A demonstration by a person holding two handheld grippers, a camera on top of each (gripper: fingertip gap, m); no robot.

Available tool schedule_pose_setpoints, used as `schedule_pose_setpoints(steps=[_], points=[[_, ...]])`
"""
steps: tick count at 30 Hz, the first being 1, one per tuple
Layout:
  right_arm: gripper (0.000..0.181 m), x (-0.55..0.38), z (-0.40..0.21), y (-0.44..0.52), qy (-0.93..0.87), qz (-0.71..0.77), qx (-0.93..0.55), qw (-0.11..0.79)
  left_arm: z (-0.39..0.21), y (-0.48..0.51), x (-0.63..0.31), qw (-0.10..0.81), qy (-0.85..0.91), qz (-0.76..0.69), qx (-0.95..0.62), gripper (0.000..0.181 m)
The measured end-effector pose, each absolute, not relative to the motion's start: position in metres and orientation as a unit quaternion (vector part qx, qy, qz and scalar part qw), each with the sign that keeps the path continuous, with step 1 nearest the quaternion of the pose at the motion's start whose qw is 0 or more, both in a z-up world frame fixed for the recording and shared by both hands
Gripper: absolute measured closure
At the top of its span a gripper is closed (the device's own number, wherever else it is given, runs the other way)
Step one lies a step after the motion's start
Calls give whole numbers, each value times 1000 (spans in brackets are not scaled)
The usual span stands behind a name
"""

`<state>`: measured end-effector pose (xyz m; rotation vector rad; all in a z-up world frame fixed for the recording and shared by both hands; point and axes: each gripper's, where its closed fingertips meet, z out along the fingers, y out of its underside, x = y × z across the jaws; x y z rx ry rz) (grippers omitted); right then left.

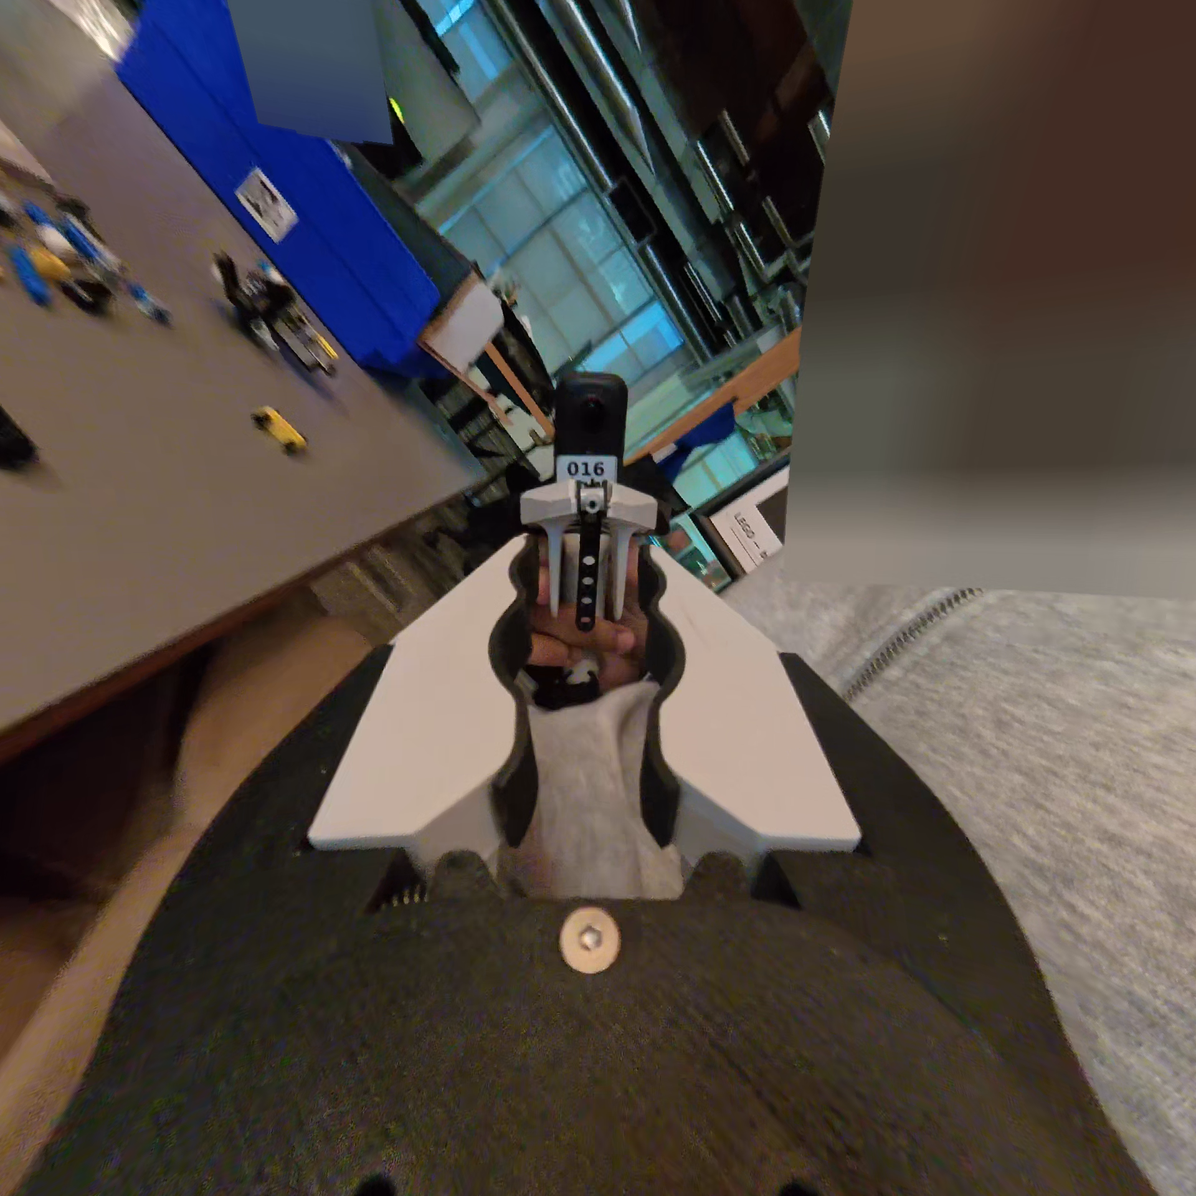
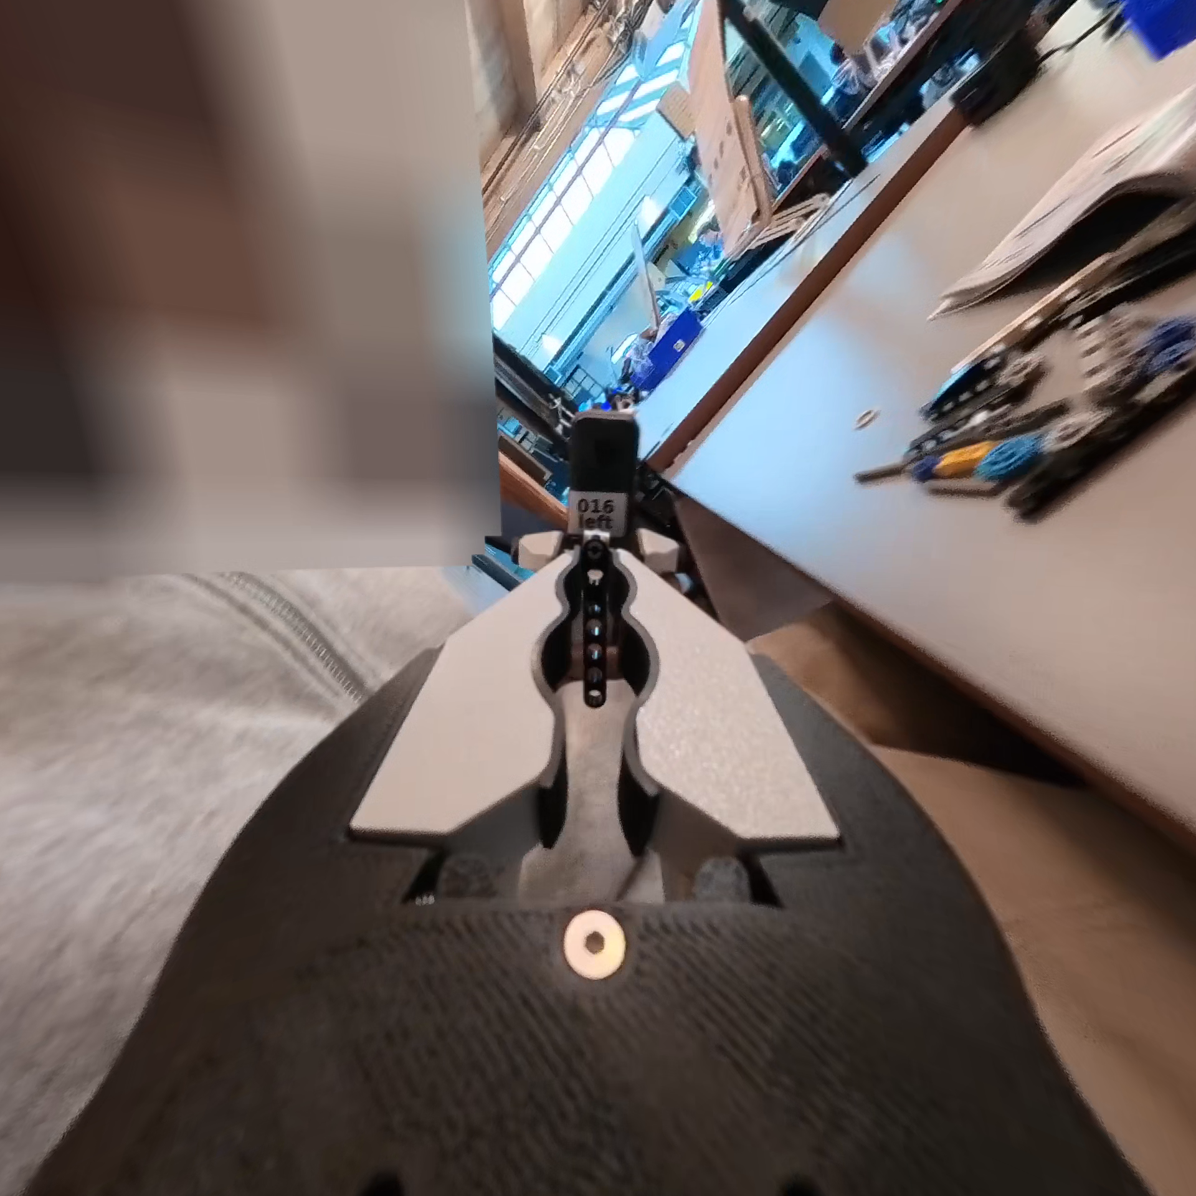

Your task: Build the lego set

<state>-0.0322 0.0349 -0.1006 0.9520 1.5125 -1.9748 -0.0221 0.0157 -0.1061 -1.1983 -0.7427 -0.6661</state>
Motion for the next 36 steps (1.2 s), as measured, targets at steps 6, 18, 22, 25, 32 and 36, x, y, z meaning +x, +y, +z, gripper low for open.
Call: schedule_pose_setpoints(steps=[6,18,22,25,32,36], points=[[177,-73,-97,44,601,-724,301,154,-102,13,-67,747,-306,-177,-563,151],[177,-92,-89,65,549,-788,234,154,-100,16,-83,779,-283,-160,-536,158],[177,-95,-93,62,539,-788,241,175,-99,16,-82,780,-277,-168,-536,158],[177,-95,-100,53,547,-780,242,184,-97,17,-79,782,-277,-190,-525,158],[177,-91,-114,37,579,-759,236,180,-94,6,-88,789,-285,-180,-513,158],[177,-92,-118,37,584,-755,237,178,-96,5,-92,789,-295,-193,-503,158]])
